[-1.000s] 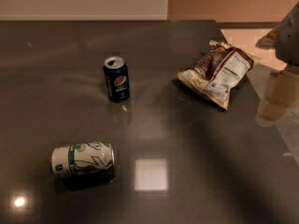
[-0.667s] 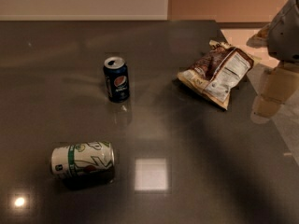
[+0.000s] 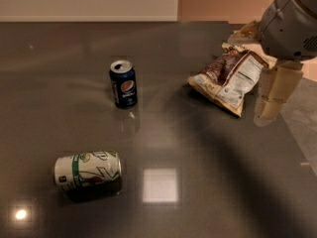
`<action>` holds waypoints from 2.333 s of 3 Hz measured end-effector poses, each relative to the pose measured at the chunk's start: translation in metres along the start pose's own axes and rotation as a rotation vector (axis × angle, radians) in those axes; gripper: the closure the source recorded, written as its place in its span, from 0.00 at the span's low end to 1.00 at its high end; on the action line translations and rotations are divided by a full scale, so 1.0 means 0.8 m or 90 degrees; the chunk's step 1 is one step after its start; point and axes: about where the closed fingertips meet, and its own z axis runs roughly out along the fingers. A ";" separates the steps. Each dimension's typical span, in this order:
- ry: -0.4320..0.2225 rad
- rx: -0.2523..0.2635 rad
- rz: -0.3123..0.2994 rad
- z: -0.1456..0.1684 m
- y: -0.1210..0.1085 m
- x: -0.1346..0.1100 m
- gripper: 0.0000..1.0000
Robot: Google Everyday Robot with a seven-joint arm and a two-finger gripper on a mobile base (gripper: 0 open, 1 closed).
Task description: Place 7up can upright
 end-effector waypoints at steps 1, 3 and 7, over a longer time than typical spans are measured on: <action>-0.041 -0.023 -0.121 0.007 0.004 -0.035 0.00; -0.069 -0.083 -0.381 0.058 0.015 -0.092 0.00; -0.114 -0.105 -0.916 0.120 0.022 -0.153 0.00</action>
Offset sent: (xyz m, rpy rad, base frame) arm -0.0195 0.0803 -0.0208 -0.0345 -0.0024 0.6694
